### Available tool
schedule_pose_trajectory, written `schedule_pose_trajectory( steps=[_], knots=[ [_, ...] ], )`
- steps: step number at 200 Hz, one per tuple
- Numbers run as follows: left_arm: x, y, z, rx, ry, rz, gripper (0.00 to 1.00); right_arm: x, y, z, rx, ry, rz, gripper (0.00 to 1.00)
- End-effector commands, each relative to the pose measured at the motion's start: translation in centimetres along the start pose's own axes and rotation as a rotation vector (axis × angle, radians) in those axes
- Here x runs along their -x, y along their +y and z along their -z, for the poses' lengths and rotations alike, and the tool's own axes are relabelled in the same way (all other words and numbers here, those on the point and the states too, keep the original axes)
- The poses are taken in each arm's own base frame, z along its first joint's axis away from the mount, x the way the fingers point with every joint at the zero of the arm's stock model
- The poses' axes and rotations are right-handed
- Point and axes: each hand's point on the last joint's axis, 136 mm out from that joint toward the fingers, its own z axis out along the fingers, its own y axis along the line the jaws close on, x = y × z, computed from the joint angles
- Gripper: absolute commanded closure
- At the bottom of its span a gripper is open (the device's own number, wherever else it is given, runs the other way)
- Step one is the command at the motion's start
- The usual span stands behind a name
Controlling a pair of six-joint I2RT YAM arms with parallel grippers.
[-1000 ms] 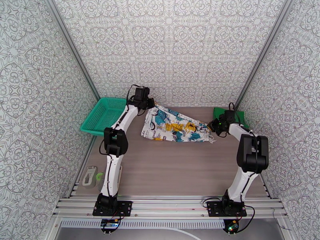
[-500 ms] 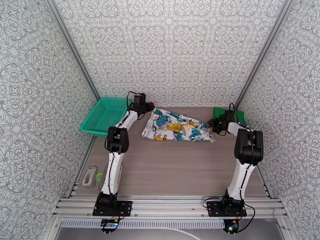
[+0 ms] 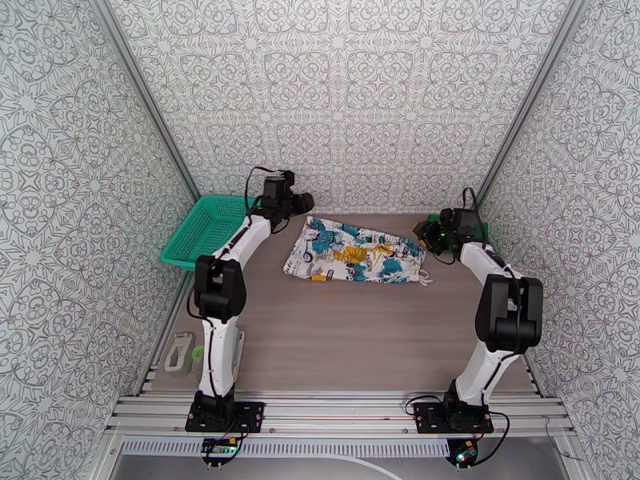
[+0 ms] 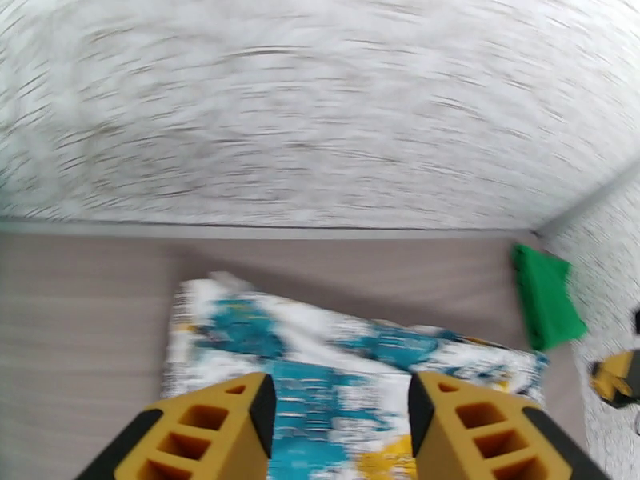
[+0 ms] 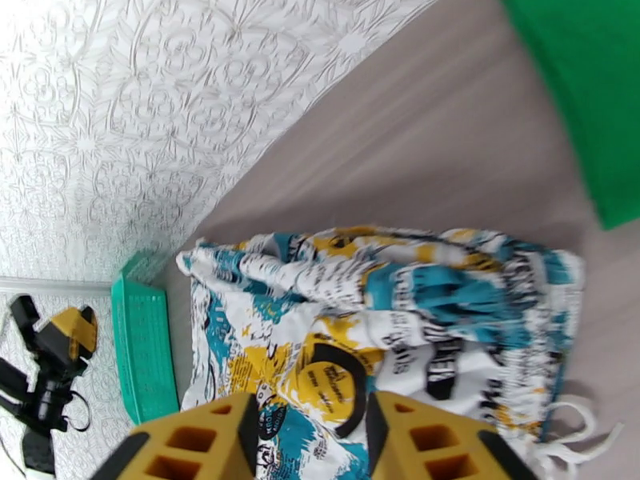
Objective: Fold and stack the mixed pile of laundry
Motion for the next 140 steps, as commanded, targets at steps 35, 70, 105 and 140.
schedule_pose_trajectory(
  steps=[35,70,105,140],
  knots=[
    [-8.1,3.0,-6.4,-0.065,0.133,0.089,0.59,1.4,-4.4,-6.0,-0.018,0.020,-0.081,0.66],
    [-10.4,7.3,-7.5,0.018,0.169,0.172,0.61,1.3,-8.3,-8.3,-0.046,0.050,-0.190,0.66],
    [-12.3,10.0,-7.8,0.045,0.214,0.223,0.61,0.6,-10.7,-9.3,-0.063,0.101,-0.265,0.63],
    [-13.4,10.5,-7.8,0.030,0.261,0.240,0.61,1.3,-9.6,-8.4,-0.050,0.118,-0.245,0.60]
  ],
)
